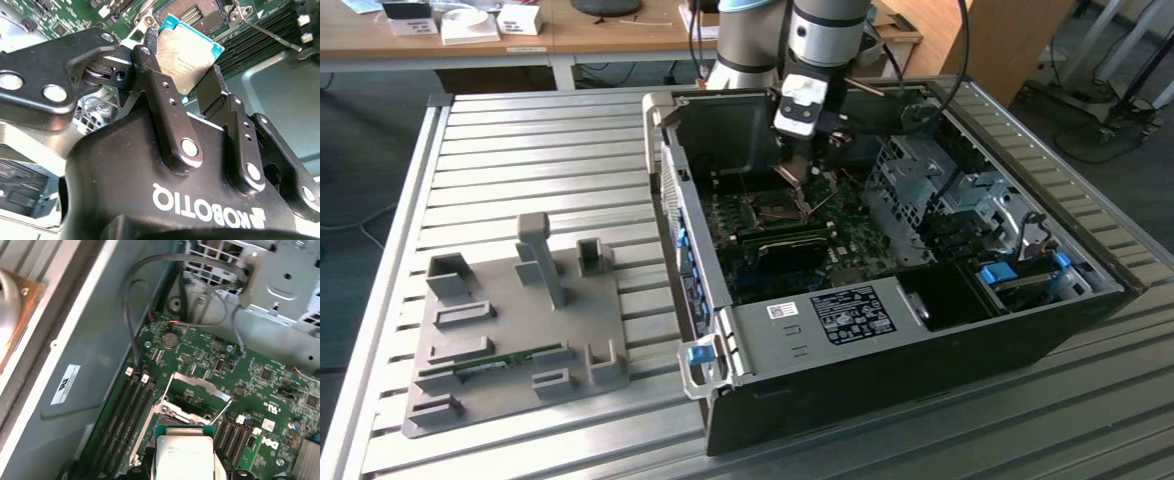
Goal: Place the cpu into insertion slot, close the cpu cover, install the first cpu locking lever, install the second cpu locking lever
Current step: 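Place the cpu into insertion slot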
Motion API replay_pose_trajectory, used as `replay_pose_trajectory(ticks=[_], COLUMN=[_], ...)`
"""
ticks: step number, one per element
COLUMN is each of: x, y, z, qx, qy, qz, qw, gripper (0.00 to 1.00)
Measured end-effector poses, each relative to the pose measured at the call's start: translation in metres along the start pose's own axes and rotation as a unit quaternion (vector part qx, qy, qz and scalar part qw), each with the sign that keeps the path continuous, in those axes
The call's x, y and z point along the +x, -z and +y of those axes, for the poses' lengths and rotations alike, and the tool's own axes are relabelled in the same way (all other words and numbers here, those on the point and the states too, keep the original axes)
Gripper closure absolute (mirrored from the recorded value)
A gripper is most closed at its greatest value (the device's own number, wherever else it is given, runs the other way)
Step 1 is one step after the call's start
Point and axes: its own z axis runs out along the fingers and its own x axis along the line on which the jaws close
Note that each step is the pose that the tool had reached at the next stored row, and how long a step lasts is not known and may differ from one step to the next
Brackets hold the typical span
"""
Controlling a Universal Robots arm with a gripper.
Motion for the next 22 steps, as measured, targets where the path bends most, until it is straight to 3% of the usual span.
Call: replay_pose_trajectory(ticks=[6, 22], x=[0.0000, 0.0000], y=[-0.0001, -0.0001], z=[0.0000, 0.0000], qx=[-0.0001, -0.0002], qy=[-0.037, -0.043], qz=[-0.0033, -0.0037], qw=[0.9993, 0.9991], gripper=[0.46, 0.46])
